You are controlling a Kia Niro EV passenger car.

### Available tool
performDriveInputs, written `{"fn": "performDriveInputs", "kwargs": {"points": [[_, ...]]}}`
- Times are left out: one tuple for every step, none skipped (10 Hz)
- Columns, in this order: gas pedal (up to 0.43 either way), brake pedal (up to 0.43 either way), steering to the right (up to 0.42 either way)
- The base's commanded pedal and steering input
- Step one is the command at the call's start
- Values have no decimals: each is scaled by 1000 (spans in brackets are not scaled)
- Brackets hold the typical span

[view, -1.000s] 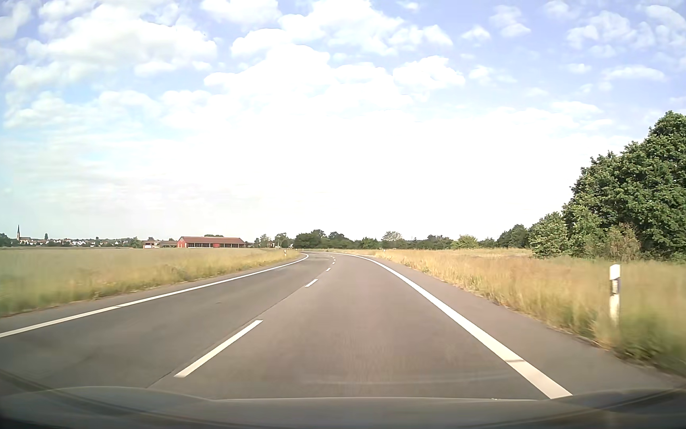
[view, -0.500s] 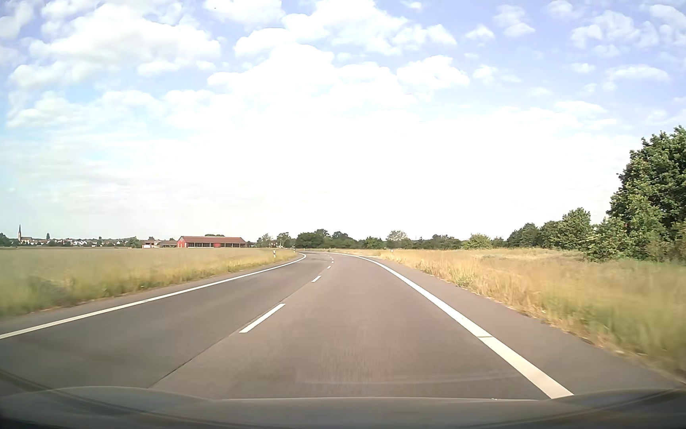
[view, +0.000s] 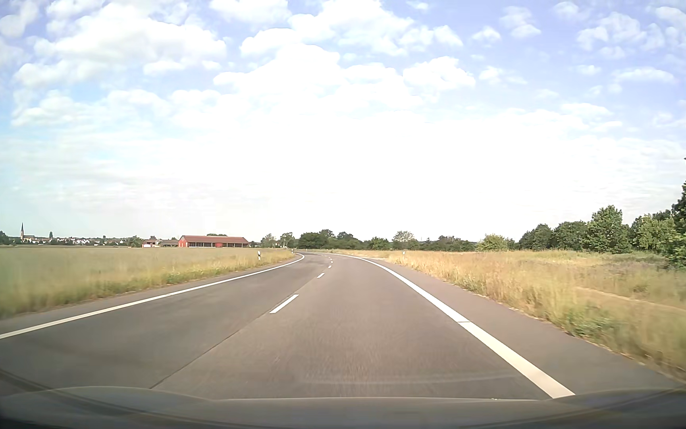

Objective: Follow the waypoints while adhering to traffic rules and regulations

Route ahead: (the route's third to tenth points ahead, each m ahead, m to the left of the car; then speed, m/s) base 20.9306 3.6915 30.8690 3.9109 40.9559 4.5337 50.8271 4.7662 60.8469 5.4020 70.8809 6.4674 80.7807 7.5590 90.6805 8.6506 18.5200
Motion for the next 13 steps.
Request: {"fn": "performDriveInputs", "kwargs": {"points": [[98,30,-6],[98,30,-5],[98,24,-6],[98,30,-6],[98,30,-5],[98,24,-6],[98,24,-6],[98,30,-6],[98,30,-6],[98,24,-7],[98,30,-7],[98,30,-7],[98,30,-7]]}}
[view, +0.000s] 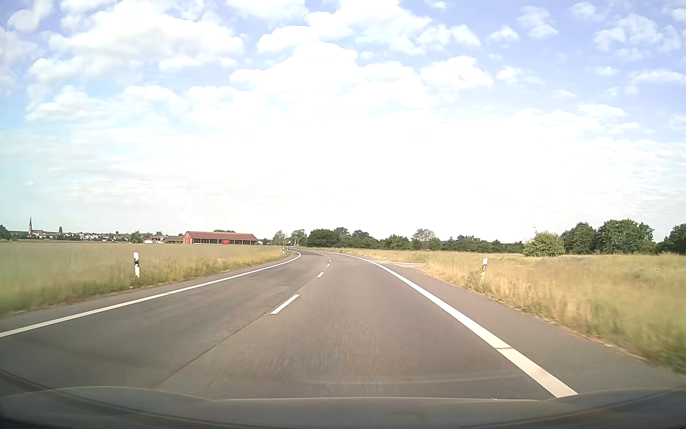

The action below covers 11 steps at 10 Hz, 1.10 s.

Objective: Follow the waypoints while adhering to traffic rules and regulations

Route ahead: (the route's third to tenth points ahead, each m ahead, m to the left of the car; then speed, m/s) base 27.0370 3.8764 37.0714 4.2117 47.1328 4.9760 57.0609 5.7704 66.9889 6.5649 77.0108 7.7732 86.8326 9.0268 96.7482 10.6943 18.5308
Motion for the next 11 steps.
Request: {"fn": "performDriveInputs", "kwargs": {"points": [[98,30,-8],[98,30,-8],[98,30,-8],[98,30,-8],[98,30,-8],[98,30,-8],[98,30,-8],[98,30,-8],[98,30,-8],[98,24,-8],[98,30,-8]]}}
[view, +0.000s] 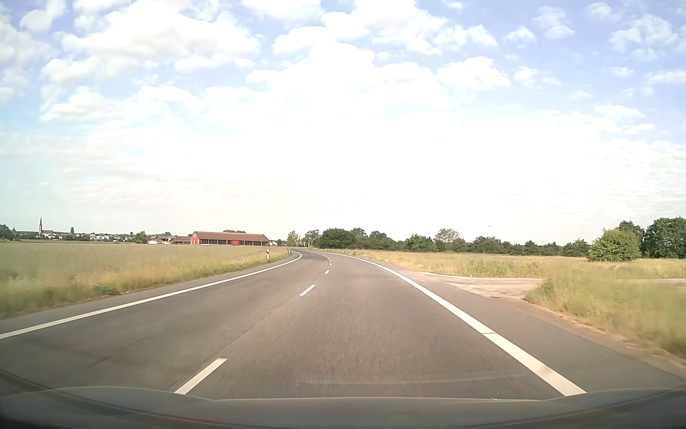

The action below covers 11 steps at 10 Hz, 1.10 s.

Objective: Follow the waypoints while adhering to traffic rules and regulations

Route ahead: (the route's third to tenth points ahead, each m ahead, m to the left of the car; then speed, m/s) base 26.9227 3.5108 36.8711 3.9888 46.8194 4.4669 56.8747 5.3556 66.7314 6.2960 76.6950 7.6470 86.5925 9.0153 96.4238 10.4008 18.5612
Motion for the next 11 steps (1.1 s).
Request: {"fn": "performDriveInputs", "kwargs": {"points": [[98,30,-8],[98,30,-8],[98,30,-8],[98,30,-8],[98,30,-8],[87,30,-8],[87,30,-8],[87,30,-8],[87,30,-8],[87,30,-9],[87,30,-8]]}}
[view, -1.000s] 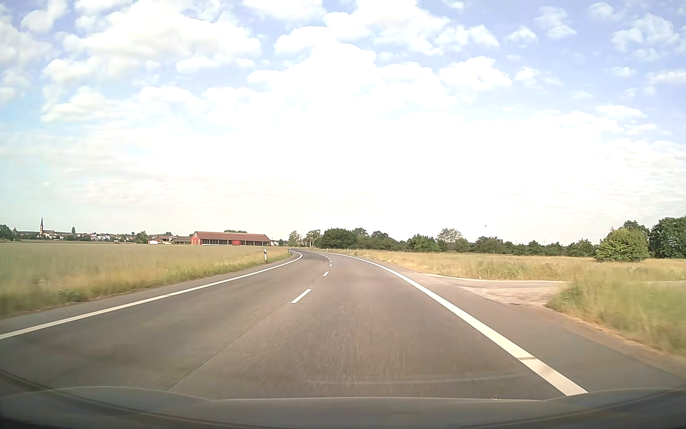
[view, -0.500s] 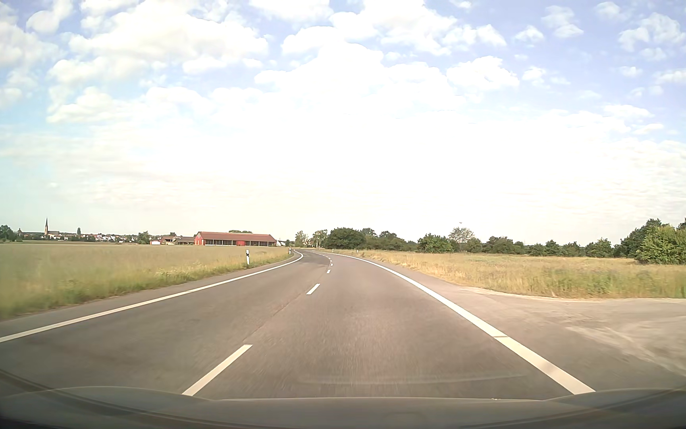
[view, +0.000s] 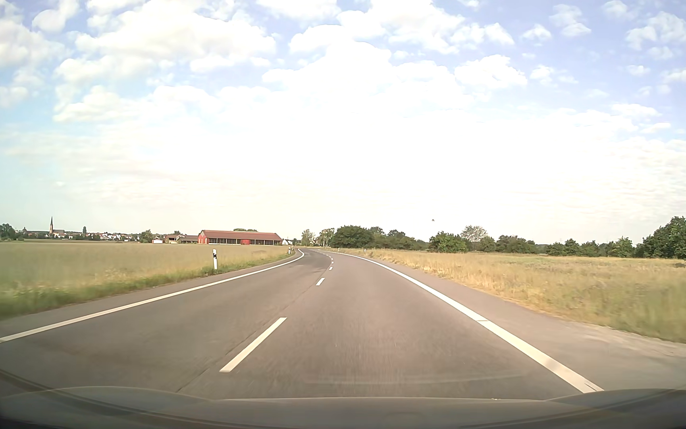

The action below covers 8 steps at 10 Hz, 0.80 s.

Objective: Follow the waypoints while adhering to traffic rules and regulations

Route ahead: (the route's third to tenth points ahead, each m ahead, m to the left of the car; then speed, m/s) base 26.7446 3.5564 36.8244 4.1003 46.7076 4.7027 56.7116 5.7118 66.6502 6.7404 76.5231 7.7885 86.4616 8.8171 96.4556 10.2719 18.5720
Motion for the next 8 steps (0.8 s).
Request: {"fn": "performDriveInputs", "kwargs": {"points": [[87,30,-8],[87,30,-9],[87,30,-8],[87,30,-9],[87,30,-9],[87,30,-8],[87,30,-8],[87,30,-8]]}}
